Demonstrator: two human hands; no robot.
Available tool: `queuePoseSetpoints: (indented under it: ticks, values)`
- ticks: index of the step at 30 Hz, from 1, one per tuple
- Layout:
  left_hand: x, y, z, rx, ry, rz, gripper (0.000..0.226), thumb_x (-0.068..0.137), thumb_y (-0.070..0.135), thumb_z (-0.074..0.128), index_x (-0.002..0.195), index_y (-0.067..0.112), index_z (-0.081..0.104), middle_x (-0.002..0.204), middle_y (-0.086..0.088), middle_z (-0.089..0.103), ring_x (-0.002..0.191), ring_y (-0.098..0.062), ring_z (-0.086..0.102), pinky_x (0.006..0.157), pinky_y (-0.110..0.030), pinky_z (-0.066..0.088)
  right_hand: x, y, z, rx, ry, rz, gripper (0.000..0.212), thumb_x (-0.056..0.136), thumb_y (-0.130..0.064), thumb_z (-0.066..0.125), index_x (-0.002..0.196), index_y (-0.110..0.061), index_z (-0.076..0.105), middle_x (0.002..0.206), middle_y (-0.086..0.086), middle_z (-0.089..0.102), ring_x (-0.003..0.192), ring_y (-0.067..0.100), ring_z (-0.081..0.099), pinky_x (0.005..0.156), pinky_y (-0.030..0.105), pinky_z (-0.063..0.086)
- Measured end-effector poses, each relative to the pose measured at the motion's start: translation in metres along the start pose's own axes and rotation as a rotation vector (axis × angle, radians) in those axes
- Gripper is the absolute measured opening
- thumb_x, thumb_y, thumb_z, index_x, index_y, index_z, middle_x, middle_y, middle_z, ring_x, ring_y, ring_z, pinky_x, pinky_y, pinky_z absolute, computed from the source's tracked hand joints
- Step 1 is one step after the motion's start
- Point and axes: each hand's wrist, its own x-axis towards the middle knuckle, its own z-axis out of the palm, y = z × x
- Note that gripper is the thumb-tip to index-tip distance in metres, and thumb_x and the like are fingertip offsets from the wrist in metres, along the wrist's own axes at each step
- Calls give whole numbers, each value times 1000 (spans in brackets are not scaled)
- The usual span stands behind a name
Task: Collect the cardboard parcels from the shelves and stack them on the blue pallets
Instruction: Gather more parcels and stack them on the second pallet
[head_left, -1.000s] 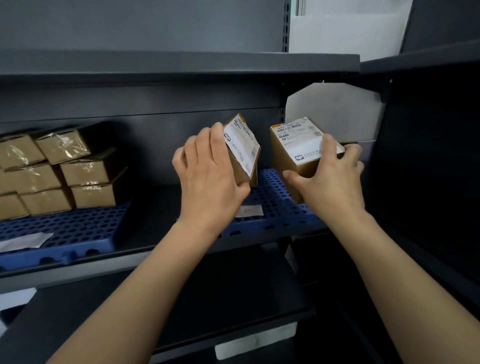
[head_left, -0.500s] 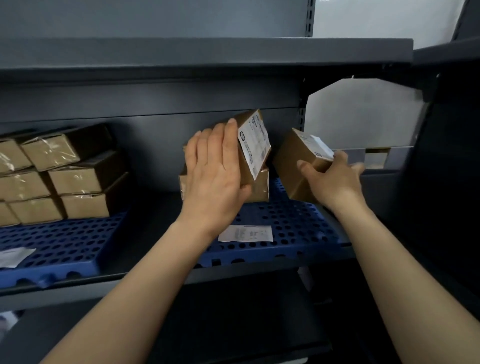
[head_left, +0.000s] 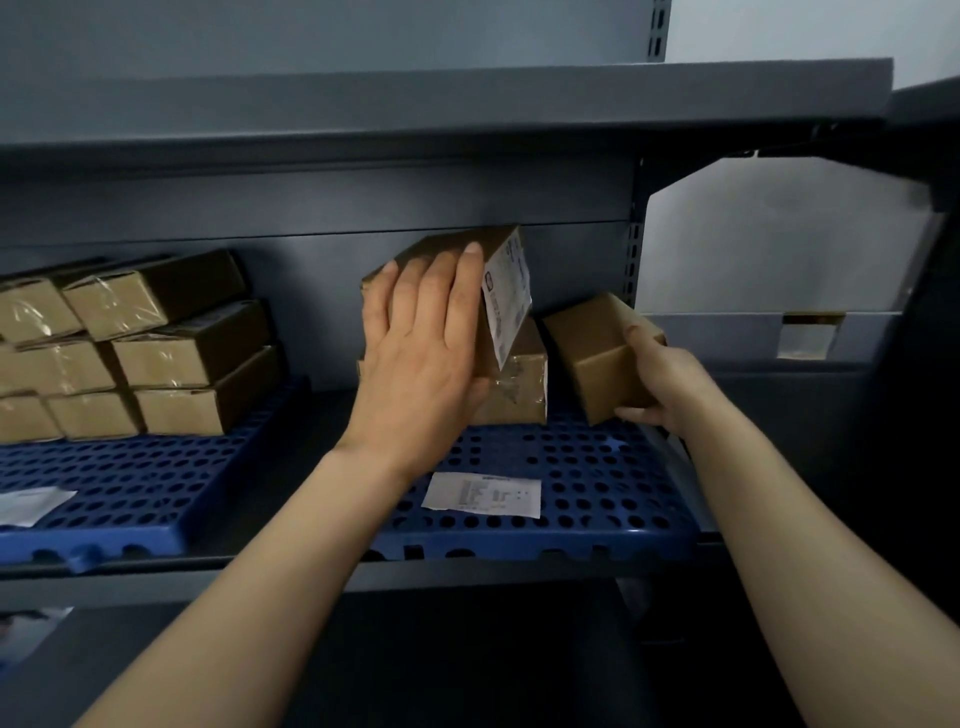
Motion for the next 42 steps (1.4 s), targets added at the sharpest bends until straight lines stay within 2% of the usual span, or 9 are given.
queuePoseSetpoints:
  ticks: [8,14,16,18,23,26,31,37,42]
  values:
    - [-2,-11,6,31,0,-11,92,67,29,74,140,0,26,134,-20,43,125,-34,37,111,-43,9,0,-1,10,-321,106,-19,83,86,-70,34,142,-8,35,137,16,45,108,37,56,69,39,58]
    - [-3,-25,10,43,22,-11,96,64,29,77,139,0,26,133,-20,43,124,-32,32,110,-43,11,1,4,18,-448,143,-91,85,88,-69,28,138,-1,38,129,21,50,100,36,54,87,47,53]
    - [-2,-30,10,46,34,-22,94,64,29,76,139,0,26,132,-20,43,123,-30,31,110,-44,11,3,6,19,-485,169,-135,86,90,-69,27,137,2,41,131,22,51,109,38,53,94,42,46]
    - [0,-38,12,60,35,-37,93,65,28,76,139,0,27,133,-20,43,123,-30,31,110,-44,12,2,7,20,-523,182,-170,84,92,-66,26,136,3,43,135,23,50,118,38,50,95,38,40]
    - [2,-58,22,113,-9,-63,93,66,26,77,140,-2,28,129,-22,46,119,-35,36,108,-51,20,3,10,21,-583,210,-181,86,90,-68,26,135,2,44,135,23,50,121,37,48,97,39,37]
    - [2,-63,31,131,-37,-38,88,70,24,74,140,-3,28,129,-21,46,119,-37,40,108,-51,20,2,12,24,-721,347,-219,85,87,-71,27,131,-1,47,133,23,50,125,40,39,100,45,33]
    - [5,-67,48,174,-62,9,91,64,14,78,139,-4,30,127,-20,49,118,-36,44,107,-52,24,-14,3,35,-864,553,-446,72,90,-64,33,120,-2,53,125,21,51,119,37,37,99,45,31]
    - [10,-68,60,168,-55,57,96,60,14,81,141,-1,30,127,-18,50,119,-34,43,106,-54,26,-34,-2,52,-801,402,-846,49,95,-41,48,119,1,56,115,23,59,113,36,45,91,40,40]
    - [16,-66,63,112,-111,65,99,61,18,81,142,0,28,130,-17,48,122,-35,41,108,-54,21,-45,-5,63,-776,326,-973,40,94,-38,51,116,-5,61,108,16,65,110,31,48,85,36,43]
